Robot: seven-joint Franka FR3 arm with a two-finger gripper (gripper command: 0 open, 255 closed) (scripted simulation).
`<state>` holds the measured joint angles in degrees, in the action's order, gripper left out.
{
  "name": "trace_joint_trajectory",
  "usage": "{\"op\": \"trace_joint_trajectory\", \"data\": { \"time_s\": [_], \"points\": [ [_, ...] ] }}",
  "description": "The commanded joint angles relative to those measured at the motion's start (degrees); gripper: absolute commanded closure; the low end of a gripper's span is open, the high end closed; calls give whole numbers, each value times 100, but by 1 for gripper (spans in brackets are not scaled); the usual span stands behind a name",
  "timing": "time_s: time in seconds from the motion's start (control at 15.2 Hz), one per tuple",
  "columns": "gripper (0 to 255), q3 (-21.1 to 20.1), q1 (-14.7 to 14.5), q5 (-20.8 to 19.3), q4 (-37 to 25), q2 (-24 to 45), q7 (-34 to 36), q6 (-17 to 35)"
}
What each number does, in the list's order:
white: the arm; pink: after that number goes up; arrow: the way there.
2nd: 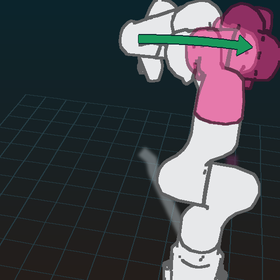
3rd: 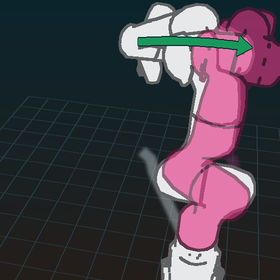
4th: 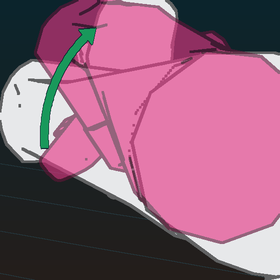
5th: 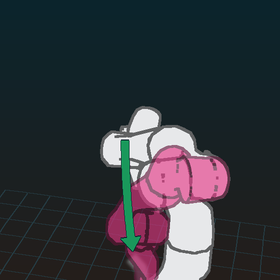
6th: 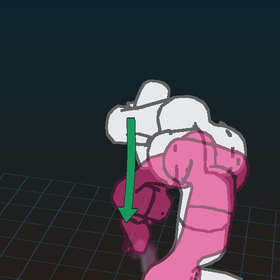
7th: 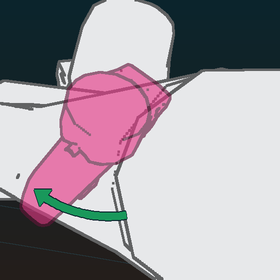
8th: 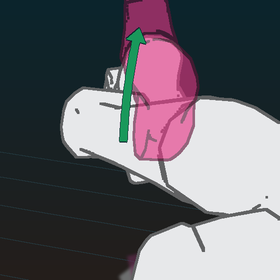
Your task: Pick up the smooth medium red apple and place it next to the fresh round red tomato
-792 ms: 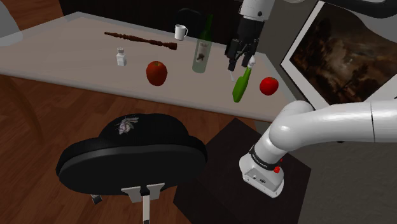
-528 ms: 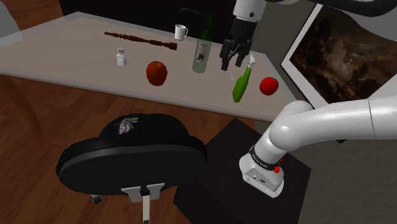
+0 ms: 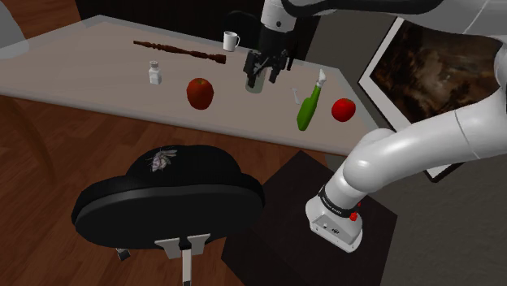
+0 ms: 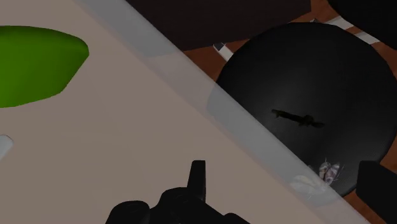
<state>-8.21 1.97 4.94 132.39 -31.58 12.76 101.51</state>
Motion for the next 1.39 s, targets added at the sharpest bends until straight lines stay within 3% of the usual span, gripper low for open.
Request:
{"op": "trace_joint_trajectory", "data": {
  "time_s": [0.0,0.46,0.99,1.32],
  "points": [
    [0,-141,27,-49,-171,355,191,335],
    [0,-566,157,-481,-995,1667,915,1250],
    [0,-872,185,-1416,-2407,3270,1889,1788],
    [0,-855,180,-1531,-2336,3473,1975,2067]
  ]
}}
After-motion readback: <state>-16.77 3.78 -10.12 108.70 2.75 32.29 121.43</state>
